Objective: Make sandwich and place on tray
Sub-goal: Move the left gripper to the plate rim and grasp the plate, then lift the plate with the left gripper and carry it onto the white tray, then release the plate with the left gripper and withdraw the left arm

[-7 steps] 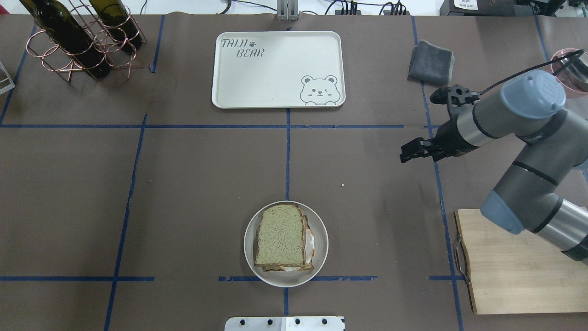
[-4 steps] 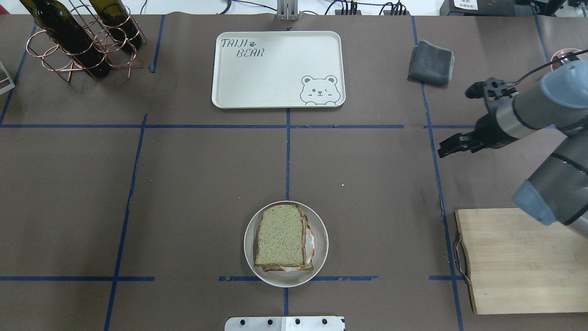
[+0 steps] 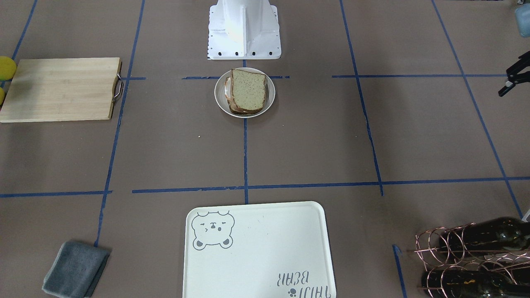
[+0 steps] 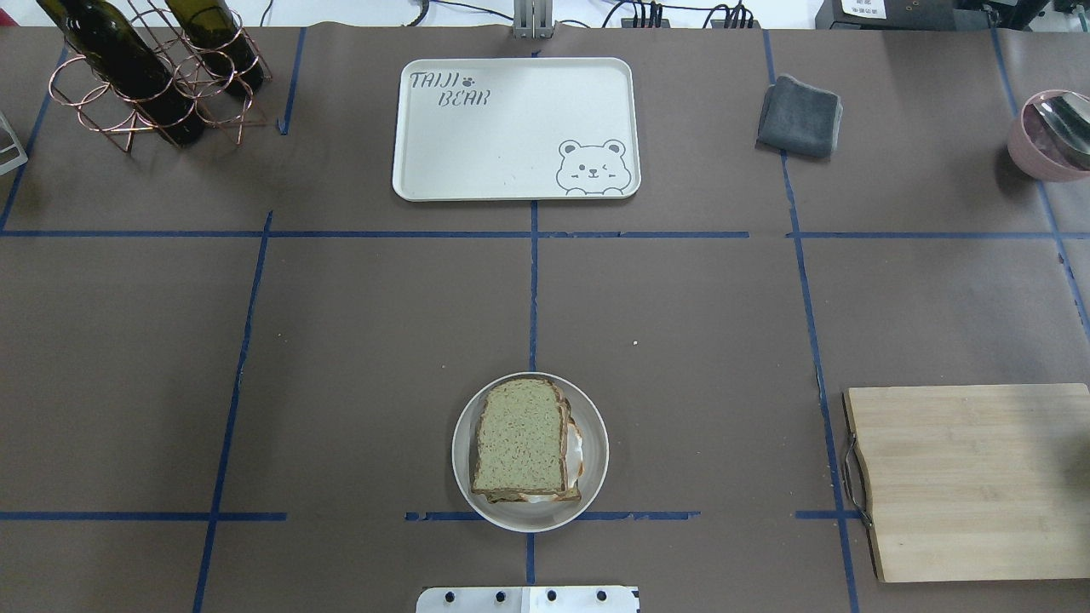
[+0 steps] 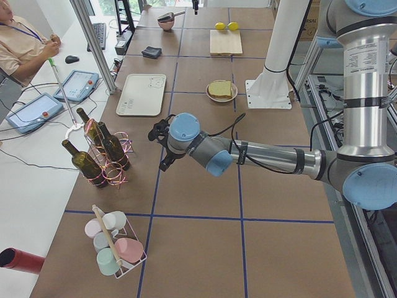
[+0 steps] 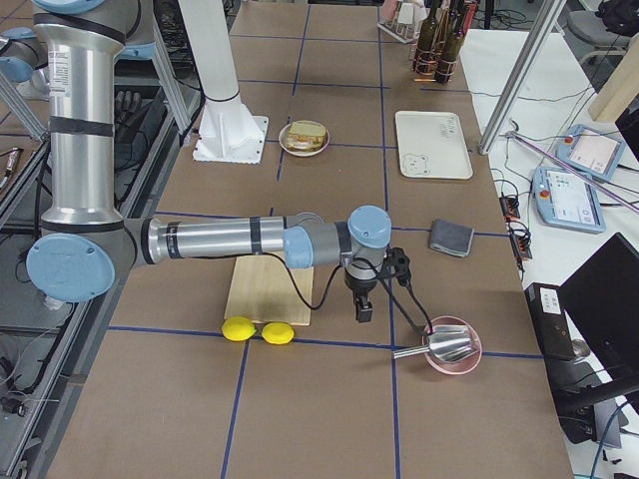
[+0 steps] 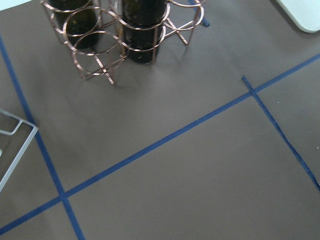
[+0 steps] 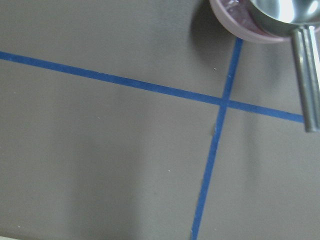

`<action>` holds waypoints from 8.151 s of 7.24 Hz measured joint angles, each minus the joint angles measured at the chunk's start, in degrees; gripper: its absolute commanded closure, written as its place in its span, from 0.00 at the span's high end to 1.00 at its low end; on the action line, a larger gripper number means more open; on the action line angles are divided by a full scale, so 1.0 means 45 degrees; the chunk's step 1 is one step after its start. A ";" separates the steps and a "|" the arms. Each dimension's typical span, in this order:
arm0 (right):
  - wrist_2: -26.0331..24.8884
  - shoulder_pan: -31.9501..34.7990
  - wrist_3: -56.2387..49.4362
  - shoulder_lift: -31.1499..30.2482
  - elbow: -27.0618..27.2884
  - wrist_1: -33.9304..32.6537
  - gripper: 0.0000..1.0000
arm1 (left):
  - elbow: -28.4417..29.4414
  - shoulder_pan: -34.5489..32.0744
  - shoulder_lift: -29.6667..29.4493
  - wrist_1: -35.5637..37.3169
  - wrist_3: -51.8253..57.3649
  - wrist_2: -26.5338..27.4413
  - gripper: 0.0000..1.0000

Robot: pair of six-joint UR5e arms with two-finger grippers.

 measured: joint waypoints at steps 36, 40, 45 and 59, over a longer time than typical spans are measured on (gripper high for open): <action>0.0430 0.0849 -0.0258 -0.0833 0.0125 0.0267 1.00 | 0.8149 0.6534 -1.1888 0.0163 -1.2204 0.3927 0.00; 0.0333 0.0961 -0.0280 -0.0909 0.0216 0.0346 1.00 | 1.3849 0.6148 -1.4627 -0.2526 -1.1993 0.4481 0.00; 0.0407 0.0975 -0.0262 -0.0899 0.0223 0.0346 1.00 | 1.5972 0.6230 -1.5668 -0.3796 -1.2048 0.6030 1.00; 0.0320 0.0975 -0.0212 -0.0981 0.0342 0.0365 1.00 | -0.2129 0.1634 -0.2190 0.5030 -0.2013 0.3922 1.00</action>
